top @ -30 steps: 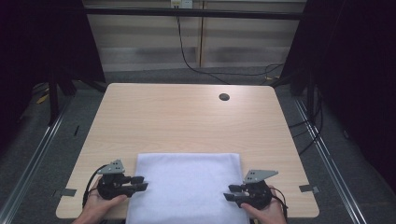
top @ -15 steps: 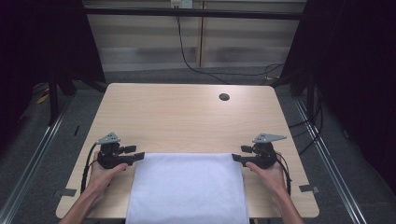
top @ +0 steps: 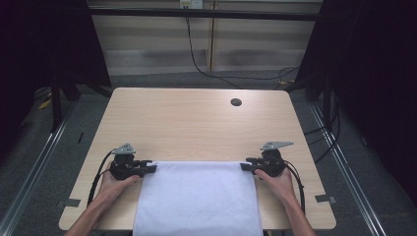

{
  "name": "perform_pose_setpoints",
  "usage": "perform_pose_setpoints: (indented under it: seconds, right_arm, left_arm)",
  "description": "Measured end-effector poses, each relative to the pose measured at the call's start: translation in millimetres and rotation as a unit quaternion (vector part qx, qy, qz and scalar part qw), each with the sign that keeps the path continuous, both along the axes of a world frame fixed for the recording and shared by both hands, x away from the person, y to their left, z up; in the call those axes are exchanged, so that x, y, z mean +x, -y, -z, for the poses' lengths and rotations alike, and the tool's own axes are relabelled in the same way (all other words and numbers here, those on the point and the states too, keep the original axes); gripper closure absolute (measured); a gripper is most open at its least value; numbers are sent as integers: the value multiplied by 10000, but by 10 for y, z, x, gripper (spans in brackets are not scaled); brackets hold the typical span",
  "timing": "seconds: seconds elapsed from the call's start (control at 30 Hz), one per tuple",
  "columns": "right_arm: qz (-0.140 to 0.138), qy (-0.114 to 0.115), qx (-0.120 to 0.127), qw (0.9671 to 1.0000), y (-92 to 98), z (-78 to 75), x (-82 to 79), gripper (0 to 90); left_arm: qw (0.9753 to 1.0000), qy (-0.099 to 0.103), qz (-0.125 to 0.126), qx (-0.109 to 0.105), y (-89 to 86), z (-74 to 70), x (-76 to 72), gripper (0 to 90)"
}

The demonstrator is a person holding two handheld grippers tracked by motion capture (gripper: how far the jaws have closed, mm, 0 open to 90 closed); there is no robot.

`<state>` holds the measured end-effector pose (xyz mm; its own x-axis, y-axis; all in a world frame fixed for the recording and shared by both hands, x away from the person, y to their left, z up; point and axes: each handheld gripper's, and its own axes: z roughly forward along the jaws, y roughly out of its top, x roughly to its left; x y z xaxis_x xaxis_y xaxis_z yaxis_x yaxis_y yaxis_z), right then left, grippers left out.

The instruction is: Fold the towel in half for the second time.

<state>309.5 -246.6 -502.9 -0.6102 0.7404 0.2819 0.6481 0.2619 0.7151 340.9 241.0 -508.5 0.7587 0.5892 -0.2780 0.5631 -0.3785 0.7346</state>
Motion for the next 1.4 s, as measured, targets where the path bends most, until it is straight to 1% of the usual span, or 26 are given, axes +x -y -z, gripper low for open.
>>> perform_pose_setpoints:
  seconds: [0.07,0.13,0.17,0.23,0.33,0.37,0.43,0.47,0.5,0.57,0.6,0.77,0.93,0.97,1.07,1.1,1.23,1.33,1.4]
  right_arm:
    - [-43,-16,-28,10000,-1,8,-8,742]
    - [-67,35,15,10000,-9,-3,-19,824]
    - [-72,88,48,9999,-13,-13,-23,843]
    - [-57,121,76,9999,-16,-41,-38,856]
    - [21,232,200,9995,22,-84,-36,862]
    - [66,269,253,9993,43,-102,-28,863]
    - [135,345,333,9988,84,-136,-2,863]
    - [170,346,332,9987,98,-156,10,864]
    - [181,398,337,9985,104,-183,22,865]
    - [214,523,348,9978,108,-261,39,866]
    - [243,615,405,9970,116,-301,46,866]
    - [349,800,363,9955,153,-499,104,869]
    - [434,994,397,9933,157,-659,149,871]
    - [435,1033,409,9929,153,-689,157,870]
    - [451,1145,448,9914,146,-774,195,871]
    - [454,1167,455,9911,145,-791,208,871]
    - [459,1222,455,9904,128,-873,283,872]
    - [507,1325,465,9888,112,-929,326,874]
    - [533,1367,505,9879,102,-963,358,874]
  left_arm:
    - [10000,30,43,5,20,-10,-15,768]
    - [10000,32,37,-59,23,-22,-22,805]
    - [9999,23,46,-101,15,-28,-17,812]
    - [9997,-3,-17,-237,-1,-40,-8,819]
    - [9994,-5,-80,-347,-22,-81,25,822]
    - [9993,43,-101,-355,-25,-109,40,822]
    - [9988,118,-129,-461,-30,-175,68,824]
    - [9984,158,-167,-516,-27,-204,83,826]
    - [9984,186,-172,-509,-13,-231,108,826]
    - [9981,283,-202,-505,18,-292,160,828]
    - [9980,310,-220,-512,34,-323,191,829]
    - [9958,474,-322,-710,56,-495,296,830]
    - [9948,608,-373,-720,70,-636,368,830]
    - [9943,648,-397,-748,64,-668,387,830]
    - [9934,681,-467,-802,52,-729,424,830]
    - [9931,700,-448,-824,48,-750,438,830]
    - [9930,794,-459,-747,35,-848,514,830]
    - [9914,856,-520,-839,24,-927,564,830]
    - [9912,887,-554,-811,23,-957,608,830]
